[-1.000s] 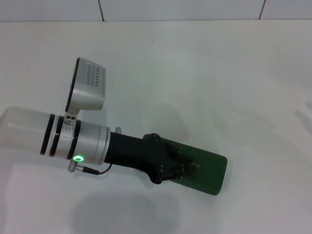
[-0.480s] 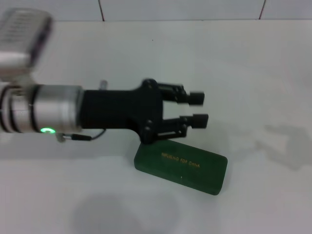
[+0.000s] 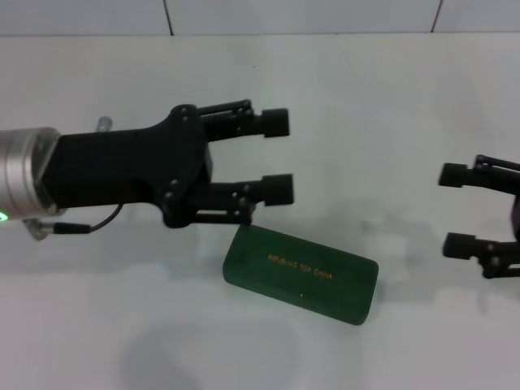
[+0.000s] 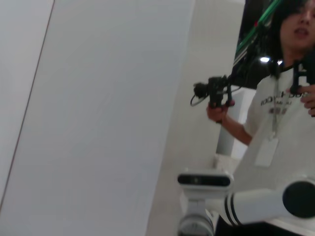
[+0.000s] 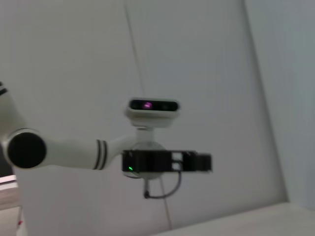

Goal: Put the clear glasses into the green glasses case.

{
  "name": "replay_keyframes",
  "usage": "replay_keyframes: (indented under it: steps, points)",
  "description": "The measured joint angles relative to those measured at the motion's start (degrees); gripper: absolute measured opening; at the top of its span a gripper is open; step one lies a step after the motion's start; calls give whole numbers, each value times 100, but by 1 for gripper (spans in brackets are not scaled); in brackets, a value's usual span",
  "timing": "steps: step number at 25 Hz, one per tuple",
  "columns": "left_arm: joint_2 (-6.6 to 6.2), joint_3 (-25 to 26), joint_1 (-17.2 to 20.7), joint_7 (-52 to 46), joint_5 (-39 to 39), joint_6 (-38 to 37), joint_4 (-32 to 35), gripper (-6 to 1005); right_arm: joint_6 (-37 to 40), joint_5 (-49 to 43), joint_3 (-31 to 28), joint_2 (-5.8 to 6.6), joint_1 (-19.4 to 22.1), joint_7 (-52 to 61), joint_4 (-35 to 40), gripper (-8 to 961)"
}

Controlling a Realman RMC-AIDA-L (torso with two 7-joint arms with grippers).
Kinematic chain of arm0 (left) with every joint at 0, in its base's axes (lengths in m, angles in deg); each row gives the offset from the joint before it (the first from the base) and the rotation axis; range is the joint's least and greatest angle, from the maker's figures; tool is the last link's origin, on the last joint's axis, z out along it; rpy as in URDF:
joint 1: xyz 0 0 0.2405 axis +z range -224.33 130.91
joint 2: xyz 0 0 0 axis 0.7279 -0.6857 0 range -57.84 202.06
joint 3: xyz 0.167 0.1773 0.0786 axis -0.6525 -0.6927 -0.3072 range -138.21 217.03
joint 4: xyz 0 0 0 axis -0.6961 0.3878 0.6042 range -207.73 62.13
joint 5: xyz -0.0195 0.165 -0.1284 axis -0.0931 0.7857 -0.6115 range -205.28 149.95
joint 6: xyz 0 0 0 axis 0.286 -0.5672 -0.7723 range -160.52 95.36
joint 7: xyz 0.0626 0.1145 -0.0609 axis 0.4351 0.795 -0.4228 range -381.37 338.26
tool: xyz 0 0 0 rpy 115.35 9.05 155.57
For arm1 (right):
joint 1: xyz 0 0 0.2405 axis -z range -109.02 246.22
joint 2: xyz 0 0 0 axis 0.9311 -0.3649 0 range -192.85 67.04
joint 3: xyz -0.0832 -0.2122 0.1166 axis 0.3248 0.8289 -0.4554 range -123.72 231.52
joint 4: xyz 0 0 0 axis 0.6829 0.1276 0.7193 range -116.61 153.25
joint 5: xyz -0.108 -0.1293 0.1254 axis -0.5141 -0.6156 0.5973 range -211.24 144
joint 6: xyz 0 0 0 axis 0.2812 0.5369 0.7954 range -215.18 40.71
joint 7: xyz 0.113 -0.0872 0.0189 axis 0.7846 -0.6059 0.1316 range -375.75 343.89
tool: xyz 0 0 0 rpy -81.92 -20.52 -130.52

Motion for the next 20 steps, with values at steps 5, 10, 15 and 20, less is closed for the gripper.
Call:
replay_keyframes:
  steps: [5,10,15,20]
  points:
    - [-30,15,116,198,258,-12,11,788,3,32,118,1,-267,-299,-366,857]
    - [-117,99,208,407,416,34,-21,790,185,419,334,0,-340,-274,-379,854]
    - [-104,191,334,451,776,30,-28,790,210,675,449,26,-458,-10,-259,854]
    - [-86,194,416,556,786,19,-28,790,235,657,517,52,-632,578,165,854]
